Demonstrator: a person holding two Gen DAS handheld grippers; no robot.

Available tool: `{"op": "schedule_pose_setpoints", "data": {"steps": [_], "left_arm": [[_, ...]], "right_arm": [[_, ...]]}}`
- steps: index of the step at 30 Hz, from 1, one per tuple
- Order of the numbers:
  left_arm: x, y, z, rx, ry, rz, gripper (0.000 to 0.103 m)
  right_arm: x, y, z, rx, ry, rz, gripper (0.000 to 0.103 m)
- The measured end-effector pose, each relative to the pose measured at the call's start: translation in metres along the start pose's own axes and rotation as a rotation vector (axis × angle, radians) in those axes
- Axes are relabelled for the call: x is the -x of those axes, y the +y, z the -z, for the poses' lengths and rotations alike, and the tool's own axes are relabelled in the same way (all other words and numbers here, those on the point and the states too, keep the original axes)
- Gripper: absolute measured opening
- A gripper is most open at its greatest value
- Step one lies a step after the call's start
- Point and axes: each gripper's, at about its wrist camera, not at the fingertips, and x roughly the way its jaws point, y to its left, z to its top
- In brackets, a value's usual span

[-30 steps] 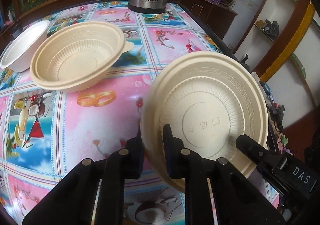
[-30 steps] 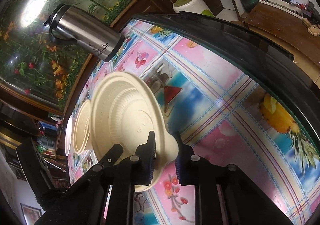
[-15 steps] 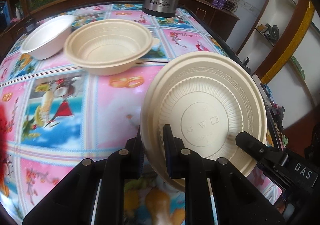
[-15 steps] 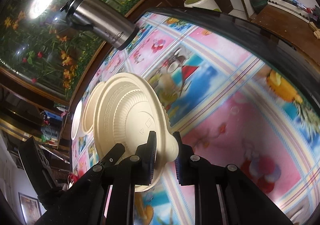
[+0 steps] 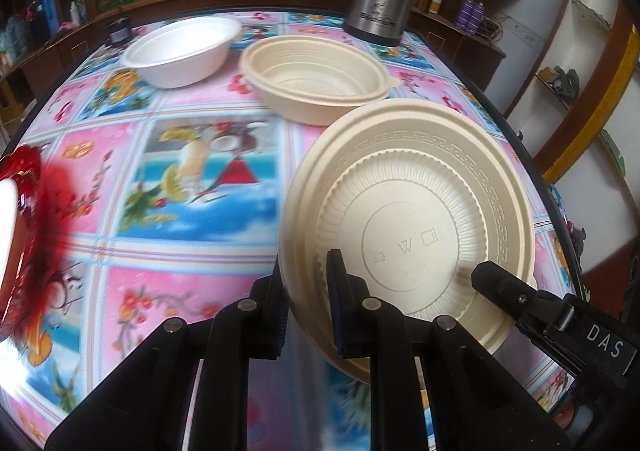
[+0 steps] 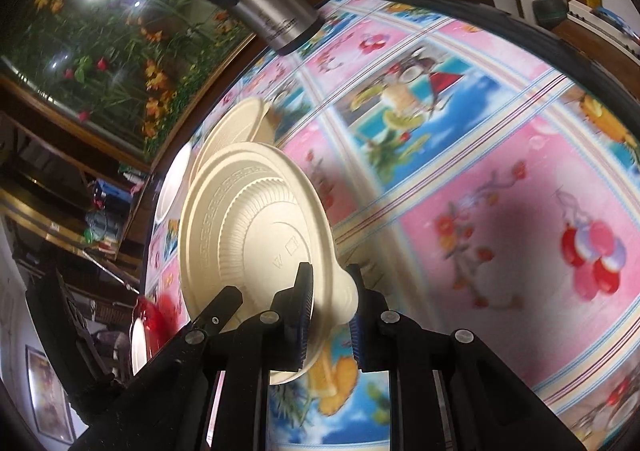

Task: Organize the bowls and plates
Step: 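Lift the beige plastic plate and carry it to the red plate stack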

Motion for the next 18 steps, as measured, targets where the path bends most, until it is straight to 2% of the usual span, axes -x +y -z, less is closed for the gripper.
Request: {"op": "schedule_pose_setpoints", "data": {"steps": [18], "left_arm": [[0.016,0.054,0.022,0.072,-0.015,-0.038,0.015]], "right_arm": [[-0.019,0.040,0.036,0.090,0.056,-0.018,0.017]]}}
